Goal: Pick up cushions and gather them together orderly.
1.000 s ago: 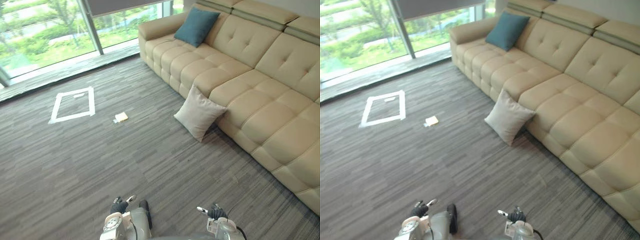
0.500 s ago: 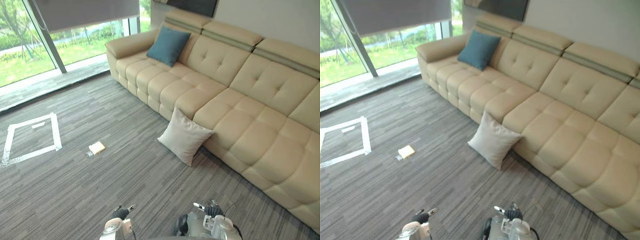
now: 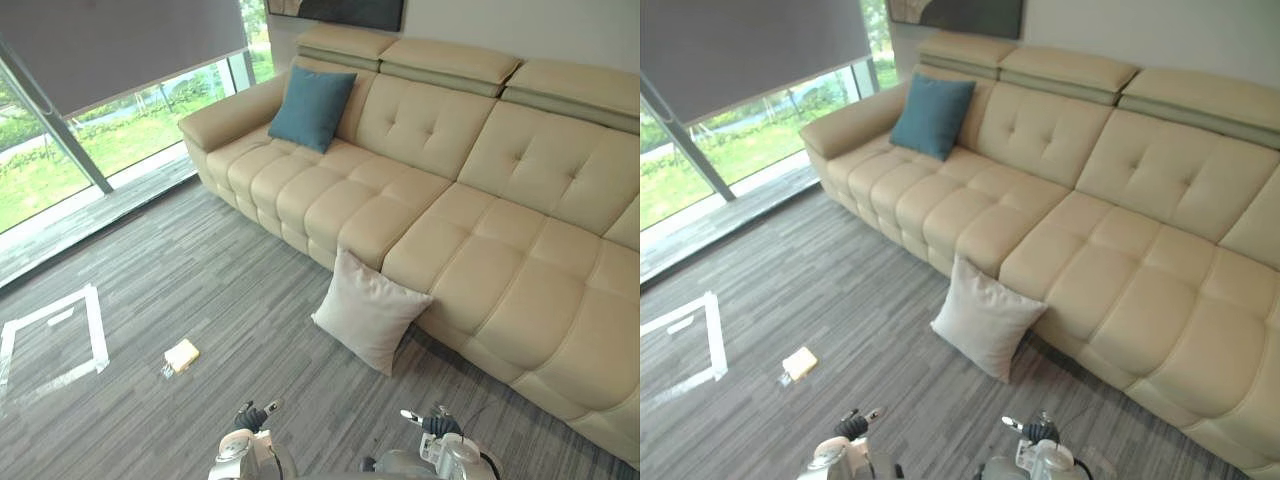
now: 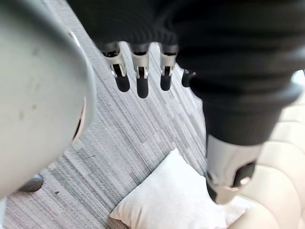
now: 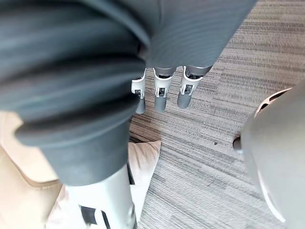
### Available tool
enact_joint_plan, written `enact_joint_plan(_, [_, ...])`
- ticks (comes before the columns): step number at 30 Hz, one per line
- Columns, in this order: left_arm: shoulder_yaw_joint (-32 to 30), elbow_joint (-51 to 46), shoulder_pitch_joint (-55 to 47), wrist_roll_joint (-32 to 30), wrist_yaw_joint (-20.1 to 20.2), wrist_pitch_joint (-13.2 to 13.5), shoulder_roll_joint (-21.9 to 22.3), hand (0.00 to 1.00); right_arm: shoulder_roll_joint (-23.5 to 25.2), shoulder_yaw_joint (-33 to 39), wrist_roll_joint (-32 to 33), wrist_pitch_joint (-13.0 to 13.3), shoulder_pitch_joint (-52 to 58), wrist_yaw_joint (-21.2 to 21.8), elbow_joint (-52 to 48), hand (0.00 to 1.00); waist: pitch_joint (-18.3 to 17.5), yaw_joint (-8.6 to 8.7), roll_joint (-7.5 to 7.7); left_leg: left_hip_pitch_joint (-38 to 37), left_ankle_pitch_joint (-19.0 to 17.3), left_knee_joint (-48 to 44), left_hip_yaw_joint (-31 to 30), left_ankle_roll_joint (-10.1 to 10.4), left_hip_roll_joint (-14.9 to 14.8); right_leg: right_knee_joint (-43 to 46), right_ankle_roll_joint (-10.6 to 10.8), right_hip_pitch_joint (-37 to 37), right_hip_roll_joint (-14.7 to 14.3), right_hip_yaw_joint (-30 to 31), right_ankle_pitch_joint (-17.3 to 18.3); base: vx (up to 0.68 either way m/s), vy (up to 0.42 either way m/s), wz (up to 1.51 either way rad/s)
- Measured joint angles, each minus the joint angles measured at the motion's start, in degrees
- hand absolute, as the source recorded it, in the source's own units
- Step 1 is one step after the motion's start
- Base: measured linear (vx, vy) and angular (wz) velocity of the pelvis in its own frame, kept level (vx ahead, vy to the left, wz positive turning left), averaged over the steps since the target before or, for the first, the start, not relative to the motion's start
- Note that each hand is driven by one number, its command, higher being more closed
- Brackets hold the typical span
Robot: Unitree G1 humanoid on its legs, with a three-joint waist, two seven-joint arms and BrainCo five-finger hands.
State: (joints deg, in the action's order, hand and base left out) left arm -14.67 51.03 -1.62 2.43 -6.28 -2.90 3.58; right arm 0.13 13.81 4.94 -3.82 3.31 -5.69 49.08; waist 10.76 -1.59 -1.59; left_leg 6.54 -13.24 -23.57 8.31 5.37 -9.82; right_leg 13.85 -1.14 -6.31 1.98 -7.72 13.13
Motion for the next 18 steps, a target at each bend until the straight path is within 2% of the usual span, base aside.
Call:
enact_joint_plan(1, [0.1, 0.1, 0.1, 0.0, -0.1, 0.0, 0.0, 0.00, -0.2, -0.2, -0.1, 0.0, 0.2, 0.0, 0.3, 0.00, -0.2, -0.35, 0.05, 0.0, 1.8, 4.4, -2.3, -0.5, 1.3, 0.1, 1.1, -0.1, 0.2, 1.6, 0.7, 0.30, 0.251, -0.81])
enact_joint_plan(2, [0.1, 0.3, 0.2, 0.0, -0.1, 0.1, 0.3, 0.00, -0.4, -0.7, -0.1, 0.0, 0.4, 0.0, 1.1, 0.00, -0.7, -0.80, 0.09, -0.2, 6.9, 5.8, -3.9, -0.9, 1.7, 0.9, 2.8, -0.1, 0.4, 3.8, 1.9, 0.54, 0.466, -1.07])
enact_joint_plan(3, [0.0, 1.0, 0.3, 0.0, -0.1, 0.0, -0.8, 0.00, 0.2, -1.0, -0.2, -0.2, 0.9, -0.1, 1.8, 0.00, -2.6, -0.89, 2.04, -0.7, 6.1, 5.4, -0.8, -1.1, 3.2, 1.9, 4.0, 0.4, 2.7, 5.8, 2.6, 0.40, 0.349, -0.89])
enact_joint_plan(4, [0.0, 1.6, 0.4, 0.0, -0.1, 0.0, -1.0, 0.00, 0.6, -1.1, -0.3, -0.1, 1.3, 0.0, 1.7, 0.00, -3.2, -0.81, 2.70, -0.8, 5.7, 5.5, 0.1, -1.4, 3.5, 2.3, 4.2, 0.8, 3.3, 6.1, 2.6, 0.47, 0.382, -0.85])
enact_joint_plan(5, [0.1, 1.9, 0.5, -0.1, -0.1, -0.1, -1.5, 0.00, 1.6, -1.1, -0.4, -0.1, 1.6, 0.0, 1.5, 0.00, -3.9, -1.03, 3.83, -1.5, 4.6, 5.5, 3.1, -2.4, 4.0, 4.6, 5.2, 2.7, 4.6, 6.6, 2.0, 0.29, 0.223, -0.83])
enact_joint_plan(6, [0.3, 2.4, 0.9, -0.1, -0.1, -0.1, -1.7, 0.00, 2.1, -1.0, -0.4, -0.1, 1.5, 0.0, 1.4, 0.00, -3.7, -1.79, 4.04, -3.3, 4.1, 6.3, 5.2, -2.9, 4.3, 8.1, 6.6, 4.2, 5.4, 6.7, 1.1, 0.39, 0.331, -1.19])
enact_joint_plan(7, [1.1, 3.2, 1.2, -0.1, -0.1, -0.2, -2.1, 0.00, 2.0, -1.0, -0.5, -0.1, 1.2, 0.0, 1.2, 0.00, -3.5, -1.75, 3.79, -7.4, 3.7, 8.6, 7.7, -3.6, 4.6, 16.4, 8.4, 7.5, 6.7, 5.6, -1.0, 0.20, 0.211, -0.90])
enact_joint_plan(8, [1.3, 3.3, 1.1, -0.1, -0.1, -0.3, -2.1, 0.00, 2.0, -1.0, -0.5, 0.0, 1.2, 0.1, 0.9, 0.00, -3.2, -1.69, 3.34, -8.7, 3.5, 9.3, 8.3, -3.9, 4.7, 19.7, 8.4, 8.7, 7.3, 4.7, -1.7, 0.26, 0.270, -0.76])
enact_joint_plan(10, [2.3, 4.7, 0.9, 0.0, -0.1, -0.4, -2.6, 0.00, 2.0, -1.0, -0.5, 0.5, 1.3, 0.1, 0.3, 0.00, -3.1, -1.01, 3.12, -16.2, 2.9, 14.7, 10.2, -4.6, 5.6, 30.3, 6.9, 12.8, 9.4, -1.3, 0.1, 0.20, 0.190, -0.41])
enact_joint_plan(12, [3.0, 4.9, 0.9, -0.1, -0.1, -0.4, -2.7, 0.00, 2.0, -1.0, -0.5, 0.6, 1.2, 0.1, 0.3, 0.00, -3.1, -0.49, 3.11, -17.9, 2.8, 16.7, 10.6, -4.5, 5.6, 29.1, 6.3, 14.1, 9.4, -4.5, 0.7, 0.11, 0.071, -0.02])
enact_joint_plan(15, [3.3, 5.3, 1.3, -0.1, -0.2, -0.3, -2.9, 0.00, 1.7, -0.3, -0.5, 1.0, 0.2, 0.2, 1.5, 0.00, -3.0, -0.39, 2.92, -19.2, 2.4, 18.6, 11.6, -3.9, 5.7, 18.2, 5.1, 16.9, 8.6, -9.9, 0.0, 0.21, -0.044, -0.16])
enact_joint_plan(16, [3.4, 5.8, 1.5, -0.2, -0.1, -0.3, -3.1, 0.00, 1.6, 0.1, -0.5, 1.0, -0.3, 0.1, 1.9, 0.00, -2.9, -0.13, 2.90, -19.5, 1.7, 18.5, 11.6, -2.6, 5.8, 9.9, 3.2, 17.1, 6.7, -8.8, -3.4, 0.25, -0.140, -0.16])
enact_joint_plan(17, [3.3, 6.1, 1.4, -0.5, -0.1, -0.3, -3.0, 0.00, 1.4, 0.5, -0.5, 1.0, -0.3, 0.2, 1.9, 0.00, -2.6, 0.28, 3.28, -19.8, 1.3, 18.4, 11.1, -2.2, 5.8, 8.7, 0.0, 16.4, 5.7, -7.3, -5.7, 0.23, -0.164, -0.15])
enact_joint_plan(18, [3.4, 6.5, 1.6, -0.6, 0.0, -0.3, -2.6, 0.00, 1.0, 0.9, -0.5, 1.1, -0.6, 0.2, 1.9, 0.00, -2.1, 0.48, 2.27, -20.6, 1.0, 18.5, 10.7, -1.7, 5.2, 9.4, 0.1, 16.0, 4.9, -7.0, -5.7, 0.22, -0.171, -0.05])
